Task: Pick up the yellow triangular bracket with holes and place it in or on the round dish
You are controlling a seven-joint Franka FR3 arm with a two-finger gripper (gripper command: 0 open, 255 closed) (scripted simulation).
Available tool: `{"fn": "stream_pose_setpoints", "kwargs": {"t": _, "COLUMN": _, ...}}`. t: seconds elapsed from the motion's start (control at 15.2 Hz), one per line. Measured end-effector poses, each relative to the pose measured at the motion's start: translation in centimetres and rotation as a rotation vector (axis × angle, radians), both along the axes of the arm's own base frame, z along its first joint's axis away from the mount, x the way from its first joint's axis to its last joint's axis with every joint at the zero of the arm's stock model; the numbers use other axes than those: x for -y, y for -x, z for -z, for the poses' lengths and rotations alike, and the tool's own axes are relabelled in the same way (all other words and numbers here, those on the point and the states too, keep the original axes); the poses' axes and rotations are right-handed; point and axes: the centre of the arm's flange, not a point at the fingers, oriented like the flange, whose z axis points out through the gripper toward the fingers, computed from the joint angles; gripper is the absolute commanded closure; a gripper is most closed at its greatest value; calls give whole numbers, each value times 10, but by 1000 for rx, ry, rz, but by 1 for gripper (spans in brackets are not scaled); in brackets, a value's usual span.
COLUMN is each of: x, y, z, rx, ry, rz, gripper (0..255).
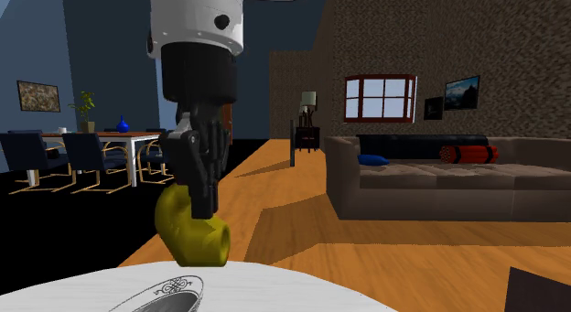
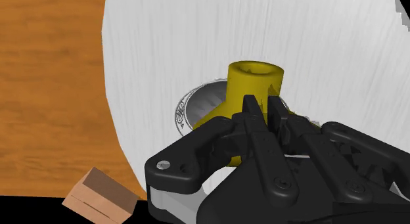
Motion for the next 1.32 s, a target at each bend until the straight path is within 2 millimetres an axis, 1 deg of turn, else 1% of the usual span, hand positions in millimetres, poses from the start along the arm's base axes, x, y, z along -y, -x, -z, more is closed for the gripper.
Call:
{"fn": "stream_pose_setpoints", "kwargs": {"t": 0.13, "x": -21, "y": -19, "z": -1, "rx": 0, "ry": 0, "rz": 0, "gripper": 255}}
{"fn": "stream_pose_setpoints", "kwargs": {"t": 0.26, "x": -37, "y": -37, "z": -2, "rx": 0, "ry": 0, "rz": 0, "gripper": 255}}
{"fn": "stream_pose_setpoints", "kwargs": {"t": 0.33, "x": -41, "y": -40, "z": 0, "rx": 0, "ry": 0, "rz": 0, "gripper": 255}}
{"fn": "stream_pose_setpoints", "kwargs": {"t": 0.53, "x": -43, "y": -43, "z": 11, "rx": 0, "ry": 0, "rz": 1, "gripper": 255}}
{"fn": "stream_pose_setpoints", "kwargs": {"t": 0.79, "x": -43, "y": -43, "z": 31, "rx": -1, "ry": 0, "rz": 1, "gripper": 255}}
{"fn": "stream_pose_setpoints", "kwargs": {"t": 1.32, "x": -44, "y": -44, "z": 76, "rx": -1, "ry": 0, "rz": 0, "gripper": 255}}
